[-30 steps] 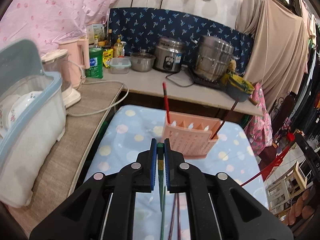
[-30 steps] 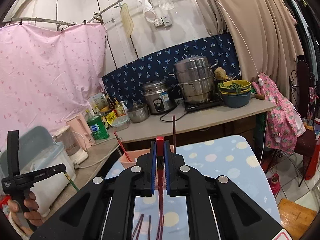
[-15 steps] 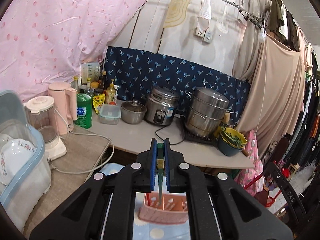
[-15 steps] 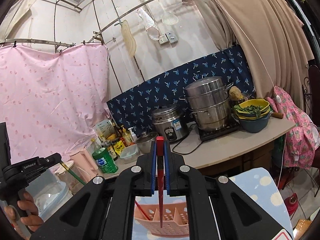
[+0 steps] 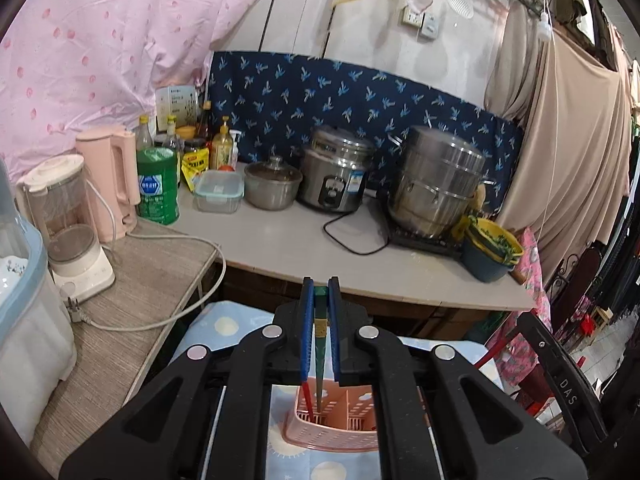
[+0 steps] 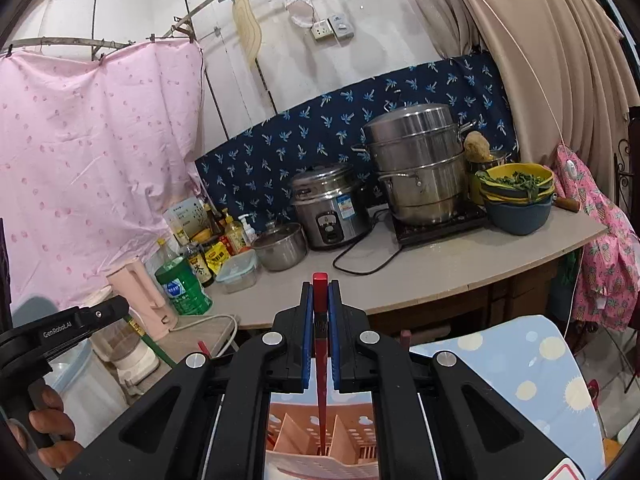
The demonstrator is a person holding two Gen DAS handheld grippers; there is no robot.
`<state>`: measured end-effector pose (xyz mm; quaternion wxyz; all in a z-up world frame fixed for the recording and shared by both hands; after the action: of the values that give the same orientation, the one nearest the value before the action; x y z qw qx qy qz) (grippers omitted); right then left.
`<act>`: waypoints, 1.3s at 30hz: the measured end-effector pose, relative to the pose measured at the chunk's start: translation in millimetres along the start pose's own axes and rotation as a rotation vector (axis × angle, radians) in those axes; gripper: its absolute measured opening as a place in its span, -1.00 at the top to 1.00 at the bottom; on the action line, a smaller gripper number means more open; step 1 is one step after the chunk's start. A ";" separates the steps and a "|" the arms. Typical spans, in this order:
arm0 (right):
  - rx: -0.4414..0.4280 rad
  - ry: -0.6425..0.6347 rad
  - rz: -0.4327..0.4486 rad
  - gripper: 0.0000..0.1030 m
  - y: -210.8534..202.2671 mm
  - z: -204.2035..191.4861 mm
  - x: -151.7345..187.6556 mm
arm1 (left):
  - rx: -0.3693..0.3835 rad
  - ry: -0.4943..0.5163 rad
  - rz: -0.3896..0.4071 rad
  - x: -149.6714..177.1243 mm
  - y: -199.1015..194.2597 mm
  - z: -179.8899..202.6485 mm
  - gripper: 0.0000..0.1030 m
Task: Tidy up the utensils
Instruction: 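Lift both chopsticks into the pink basket and open both tools, then move both open tools back to the remaining chopsticks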
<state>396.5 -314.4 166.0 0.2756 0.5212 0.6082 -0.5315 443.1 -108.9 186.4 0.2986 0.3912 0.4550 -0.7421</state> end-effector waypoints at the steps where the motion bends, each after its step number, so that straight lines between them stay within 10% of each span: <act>1: 0.005 -0.004 -0.013 0.87 4.7 1.0 5.8 | 0.001 -0.002 -0.009 3.2 3.5 -1.3 0.87; 11: 0.035 -0.042 -0.034 0.77 7.1 1.5 30.3 | -0.031 0.036 -0.034 30.1 11.6 -5.1 0.85; 17: 0.027 -0.030 -0.025 0.68 -12.8 4.2 30.8 | -0.059 0.061 -0.044 43.3 2.9 -3.6 0.24; 24: 0.012 -0.024 -0.014 0.43 -50.3 6.4 37.6 | -0.095 0.080 -0.048 56.1 -21.6 -4.5 0.07; 39: -0.031 -0.050 -0.064 0.37 -138.6 9.0 92.1 | -0.159 0.132 -0.041 108.7 -98.7 -9.1 0.01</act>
<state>237.9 -276.4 131.4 0.2814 0.4836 0.6259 -0.5433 311.1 -69.9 134.8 0.2827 0.4050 0.5389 -0.6823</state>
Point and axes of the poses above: each gripper's, at about its wrist camera, not at the fingertips, and y roughly the way its jaws point, z to its right, x to its underside, the point moved 10 cm from there along y, roughly the way its jaws point, and after that the axes turned 7 degrees about x, right-handed, at the moved point
